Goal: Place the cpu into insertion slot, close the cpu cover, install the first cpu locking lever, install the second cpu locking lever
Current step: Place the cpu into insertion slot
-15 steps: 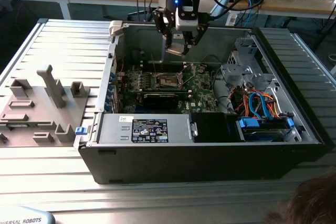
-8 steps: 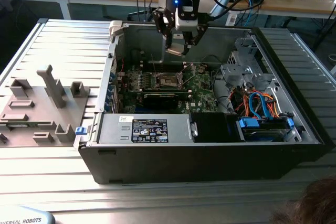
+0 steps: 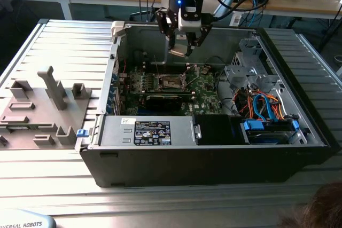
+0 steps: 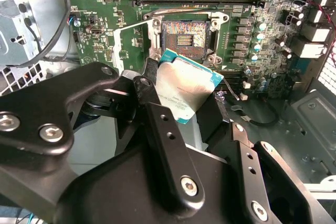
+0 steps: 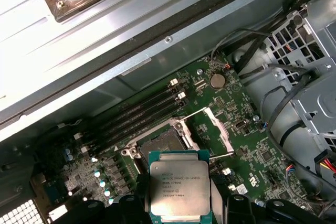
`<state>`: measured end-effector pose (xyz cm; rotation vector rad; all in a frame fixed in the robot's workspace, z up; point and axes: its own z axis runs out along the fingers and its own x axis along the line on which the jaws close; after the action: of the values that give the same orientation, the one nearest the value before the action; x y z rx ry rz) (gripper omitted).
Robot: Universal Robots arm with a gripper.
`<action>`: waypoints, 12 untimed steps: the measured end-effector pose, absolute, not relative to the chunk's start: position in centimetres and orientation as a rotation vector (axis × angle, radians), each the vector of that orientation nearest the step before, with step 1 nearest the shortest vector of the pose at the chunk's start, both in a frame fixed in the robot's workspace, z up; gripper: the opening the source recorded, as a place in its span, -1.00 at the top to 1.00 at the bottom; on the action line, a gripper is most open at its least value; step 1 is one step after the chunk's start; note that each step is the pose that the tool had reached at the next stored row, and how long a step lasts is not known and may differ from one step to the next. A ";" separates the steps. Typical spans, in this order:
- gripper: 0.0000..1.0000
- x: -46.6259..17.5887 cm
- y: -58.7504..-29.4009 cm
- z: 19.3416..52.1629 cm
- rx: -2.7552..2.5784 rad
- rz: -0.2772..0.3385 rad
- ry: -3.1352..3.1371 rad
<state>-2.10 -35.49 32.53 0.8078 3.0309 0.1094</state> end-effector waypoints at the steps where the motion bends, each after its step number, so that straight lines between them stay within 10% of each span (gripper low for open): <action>1: -0.08 -2.1 -35.5 32.5 0.809 0.109 3.030; 12: -0.08 -2.1 -35.5 32.5 0.818 0.109 3.028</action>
<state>-2.10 -35.49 32.47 0.8179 3.0280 0.1093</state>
